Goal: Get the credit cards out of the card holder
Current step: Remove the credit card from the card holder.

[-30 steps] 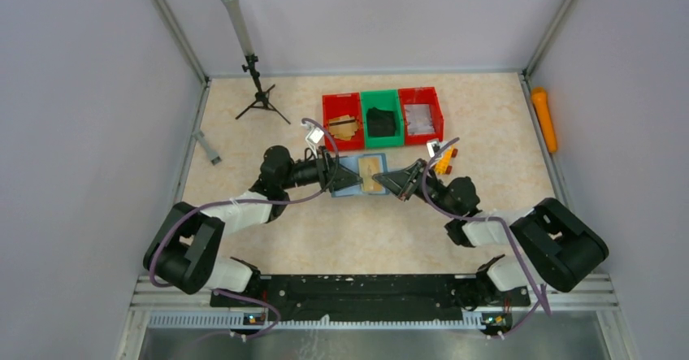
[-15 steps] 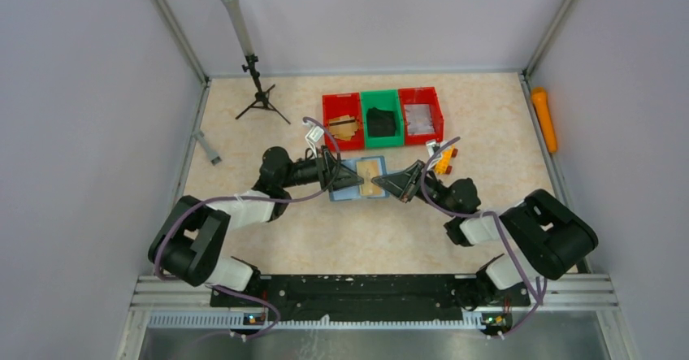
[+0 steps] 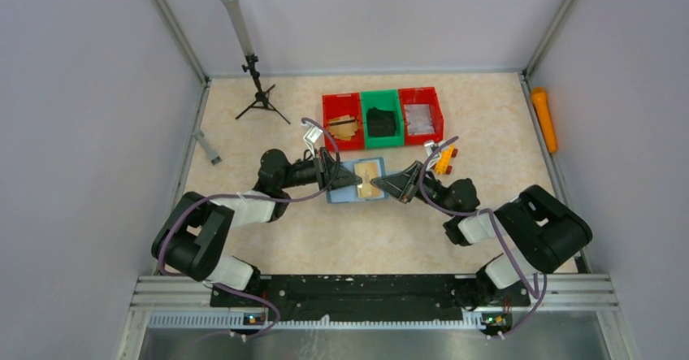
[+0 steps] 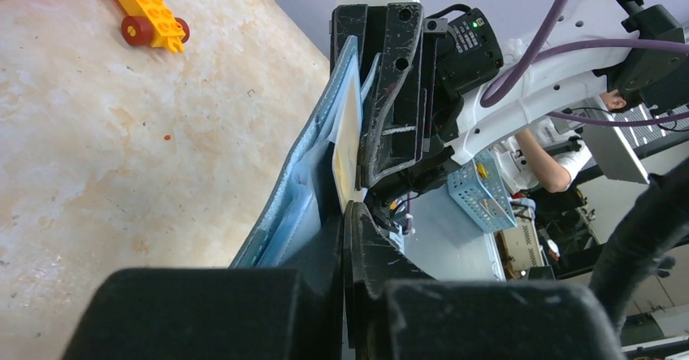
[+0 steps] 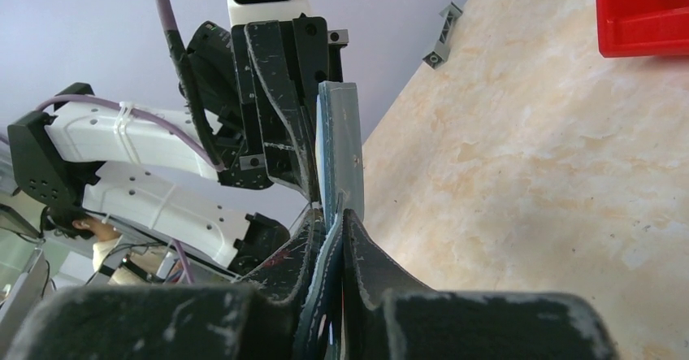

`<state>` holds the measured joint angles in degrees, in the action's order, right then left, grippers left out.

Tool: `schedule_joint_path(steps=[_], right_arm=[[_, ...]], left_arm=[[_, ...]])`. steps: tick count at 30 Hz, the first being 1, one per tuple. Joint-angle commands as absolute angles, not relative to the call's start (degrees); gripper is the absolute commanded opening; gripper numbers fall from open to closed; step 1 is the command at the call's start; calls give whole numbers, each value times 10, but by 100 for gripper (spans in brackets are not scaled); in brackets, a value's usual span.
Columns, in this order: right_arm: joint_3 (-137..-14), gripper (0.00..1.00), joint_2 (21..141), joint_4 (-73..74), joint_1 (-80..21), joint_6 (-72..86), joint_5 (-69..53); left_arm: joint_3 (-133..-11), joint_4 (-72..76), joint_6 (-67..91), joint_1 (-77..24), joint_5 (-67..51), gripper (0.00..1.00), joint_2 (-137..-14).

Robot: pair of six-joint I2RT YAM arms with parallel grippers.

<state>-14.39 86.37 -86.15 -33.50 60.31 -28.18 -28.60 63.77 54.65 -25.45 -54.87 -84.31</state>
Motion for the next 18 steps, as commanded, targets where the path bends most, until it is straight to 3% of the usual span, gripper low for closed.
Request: schedule_joint_path(steps=[1,4,7,18], right_arm=[[-166,12,861,-962,-336,602,-308],[-164,23,846,-942,-336,588,-300],[-158,23,833,-927,-336,575,-291],[-142,11,826,-948,-322,583,-281]], left_arm=[[-287,677,536,-257,-552,0,-835],[-283,656,517,-256,-543,0,-820],[-282,622,498,-255,-533,0,-803],[-280,592,486,-247,-519,0,-794]])
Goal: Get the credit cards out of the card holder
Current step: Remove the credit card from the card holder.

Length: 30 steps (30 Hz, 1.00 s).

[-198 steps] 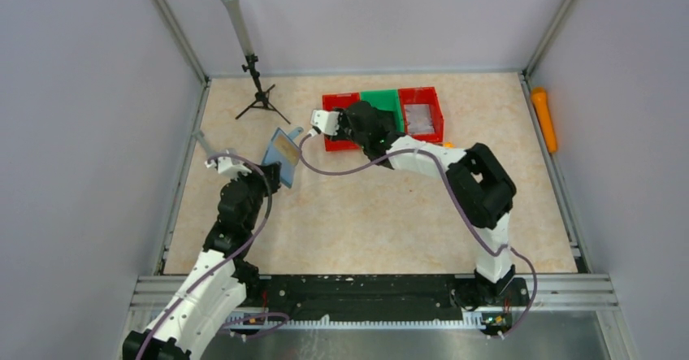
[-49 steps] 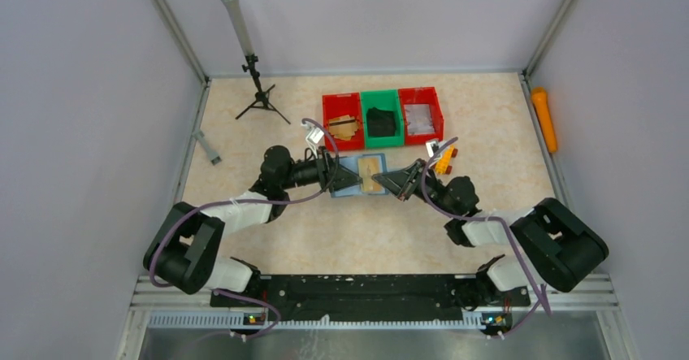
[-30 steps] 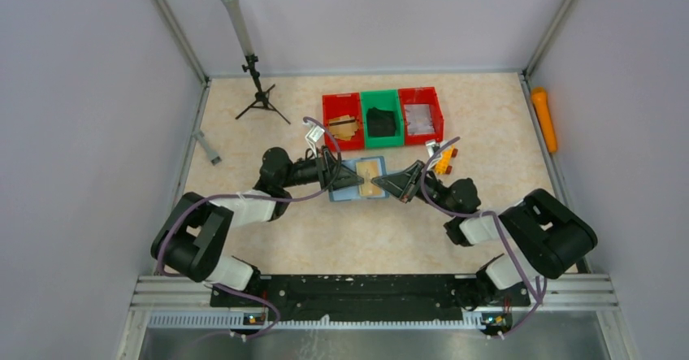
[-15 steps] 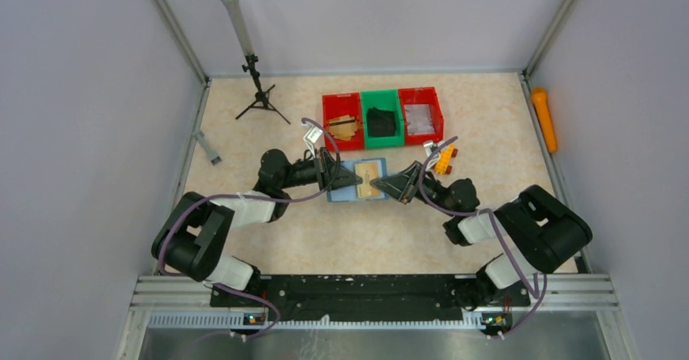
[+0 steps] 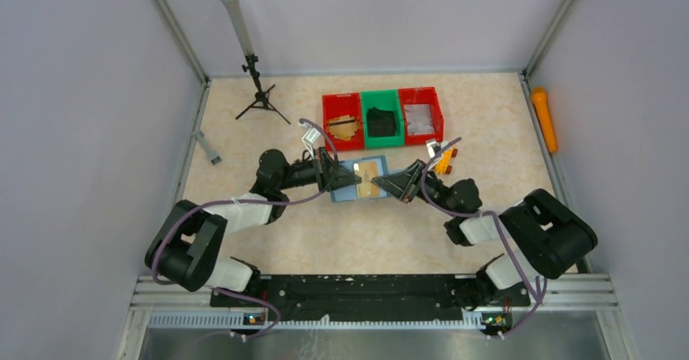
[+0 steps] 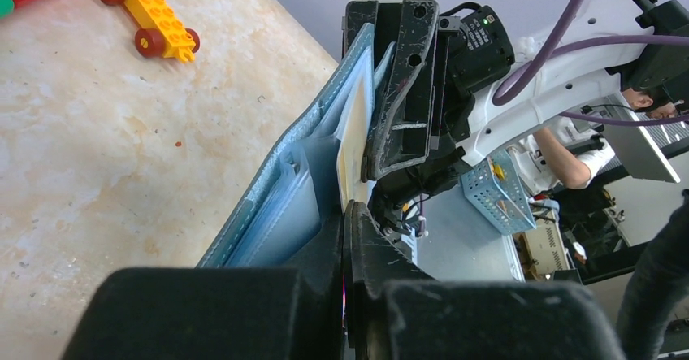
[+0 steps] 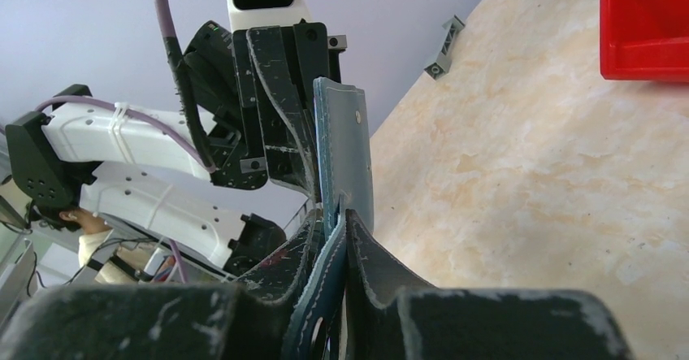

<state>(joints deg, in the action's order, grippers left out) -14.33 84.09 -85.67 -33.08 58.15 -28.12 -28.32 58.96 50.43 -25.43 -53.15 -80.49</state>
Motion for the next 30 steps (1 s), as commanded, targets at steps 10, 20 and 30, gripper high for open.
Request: schedule_joint_path(steps=[10,20,30], right_arm=[[-132,4,831,-985,-305,603,-284],[-128,0,830,-986,-297,603,-281],[-113,0,819,-973,-282,594,-257]], left_arm=[[-279,584,487,-241,-515,0,-793],[-278,583,488,-235,-512,0,-790],[-276,576,484,-231,-512,0,-783]])
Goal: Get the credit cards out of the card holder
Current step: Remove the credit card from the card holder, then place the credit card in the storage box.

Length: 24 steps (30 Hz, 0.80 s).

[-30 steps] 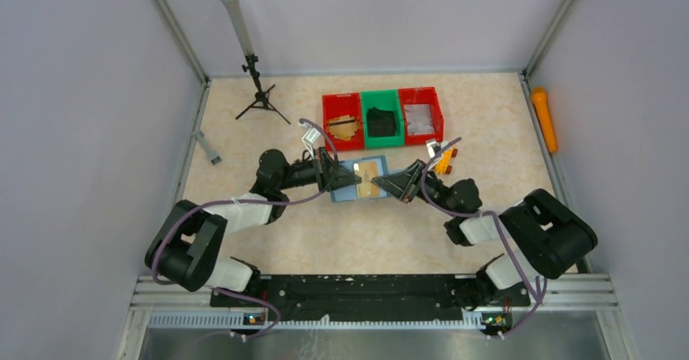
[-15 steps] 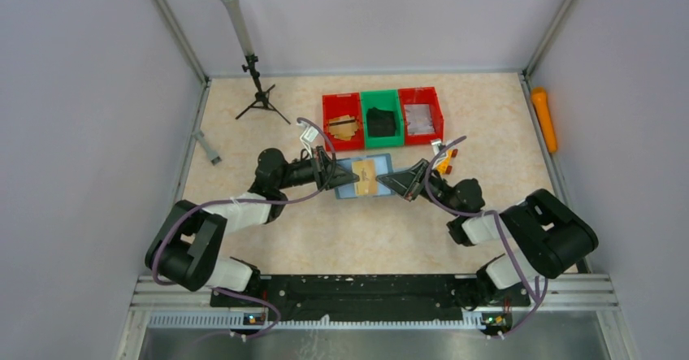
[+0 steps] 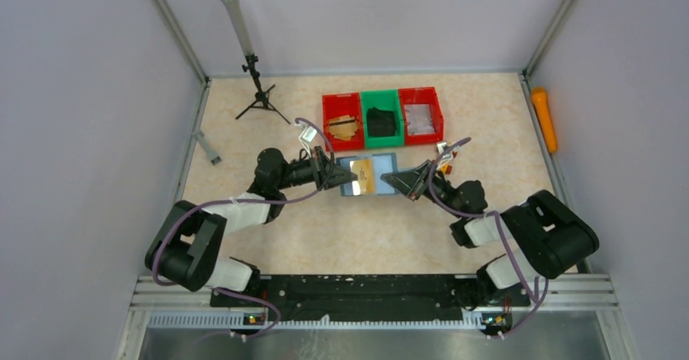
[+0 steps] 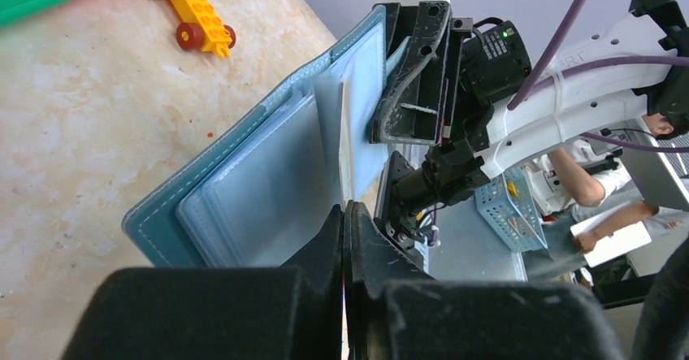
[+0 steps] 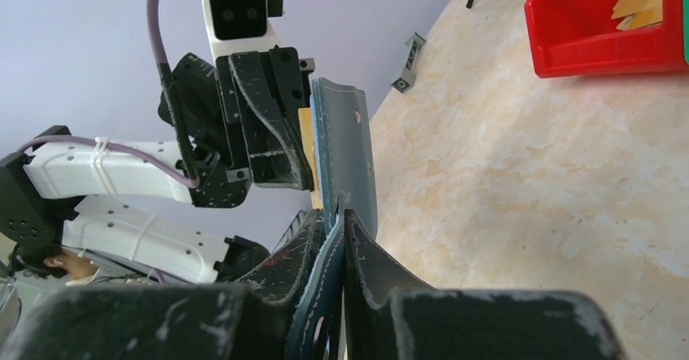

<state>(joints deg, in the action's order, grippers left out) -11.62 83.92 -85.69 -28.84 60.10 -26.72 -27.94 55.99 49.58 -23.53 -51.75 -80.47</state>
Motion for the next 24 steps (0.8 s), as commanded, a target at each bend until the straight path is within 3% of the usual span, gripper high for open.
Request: schedule_joint_path(steps=[1,12,24], right_arm=[[-111,0,817,-971,-281,591,-253],[-83,0,767,-914,-268,562,-184],[-74,0,635,-658,-266,476,-49]], left_arm=[[-276,573,482,-231,-510,0,-782],[-276,562,476,-229,-506,0,-777],[-274,563,473,-229,-505,0,-773]])
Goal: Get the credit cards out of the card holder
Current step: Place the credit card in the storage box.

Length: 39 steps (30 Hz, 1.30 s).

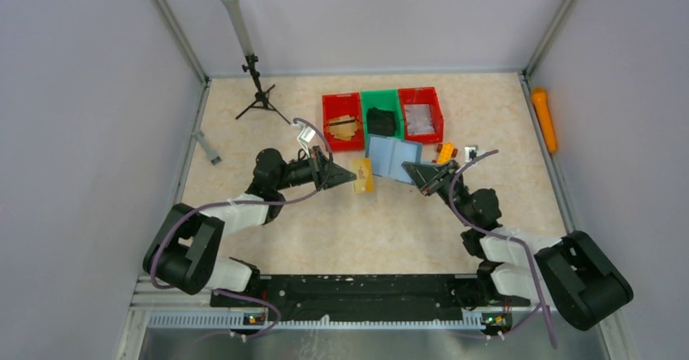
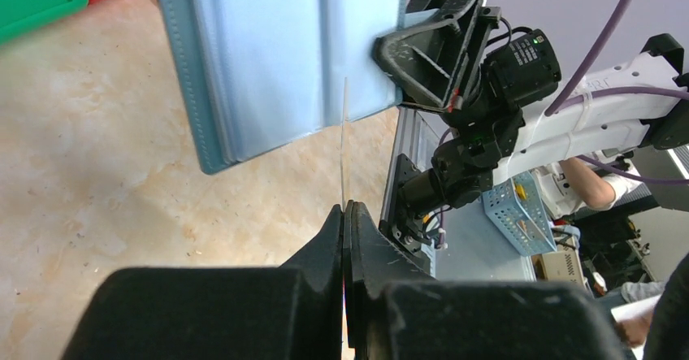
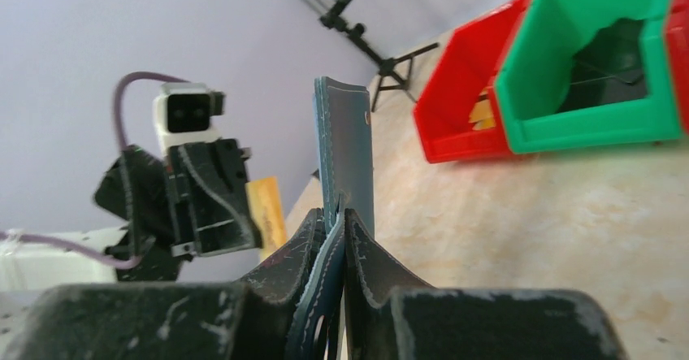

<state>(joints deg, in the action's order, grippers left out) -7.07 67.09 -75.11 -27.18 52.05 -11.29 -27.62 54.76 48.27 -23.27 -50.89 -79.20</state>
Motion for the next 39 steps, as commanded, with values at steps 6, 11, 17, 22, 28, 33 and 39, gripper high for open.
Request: schedule_joint_path(steps=[6,11,17,22,28,33,39], right_arm=[[-83,0,606,-578,-265,453,-66],[-79,0,599,-543,-265,435,-107],[-58,0,599,-533,-265,425,-149],[-61,0,601,-542,-265,418,-154],[-46,0,619,-575,-266,427,-150],[-49,0,629,-573,-265,426,-149],[-42,0,625,-574,-265,426,-138]], left_arm=[[-272,561,473,-228,-504,0,-768],[-273,554,467,-229,-502,0,-765],[-272,551,461,-228,-496,0,-768],[-276,534,443,-229,-482,0,-777],[-331,314,312,-234,-375,0,-725],[-402,153,225,-253,-236,0,-709],[-534,5,82,-329,3,0,-765]])
